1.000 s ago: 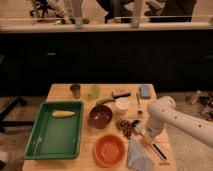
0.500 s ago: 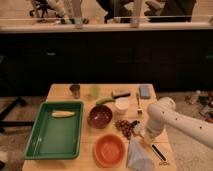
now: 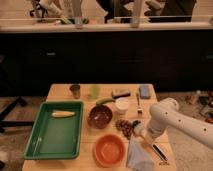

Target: Place brush in purple bowl

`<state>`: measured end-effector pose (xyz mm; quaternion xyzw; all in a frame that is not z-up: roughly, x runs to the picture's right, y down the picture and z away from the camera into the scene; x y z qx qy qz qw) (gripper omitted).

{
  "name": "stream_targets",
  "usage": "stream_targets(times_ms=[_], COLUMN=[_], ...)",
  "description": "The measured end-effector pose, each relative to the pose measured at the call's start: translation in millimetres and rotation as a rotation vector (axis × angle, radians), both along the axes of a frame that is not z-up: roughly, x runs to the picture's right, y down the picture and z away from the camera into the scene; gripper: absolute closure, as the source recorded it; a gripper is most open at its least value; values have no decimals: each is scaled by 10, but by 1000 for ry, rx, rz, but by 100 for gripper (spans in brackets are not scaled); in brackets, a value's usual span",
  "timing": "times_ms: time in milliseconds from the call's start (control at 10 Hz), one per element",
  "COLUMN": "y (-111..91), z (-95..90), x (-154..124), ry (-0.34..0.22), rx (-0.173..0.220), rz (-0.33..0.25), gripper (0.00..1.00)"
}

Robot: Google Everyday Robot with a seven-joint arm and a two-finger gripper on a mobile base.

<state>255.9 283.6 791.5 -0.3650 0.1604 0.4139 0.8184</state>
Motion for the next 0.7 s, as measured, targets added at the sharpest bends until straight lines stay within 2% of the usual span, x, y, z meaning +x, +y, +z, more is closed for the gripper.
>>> stream_targets(times_ms=[700], y=[-144], z=[-178], x=[62], ry=[-8], rx=[51], rz=[5], gripper=[100])
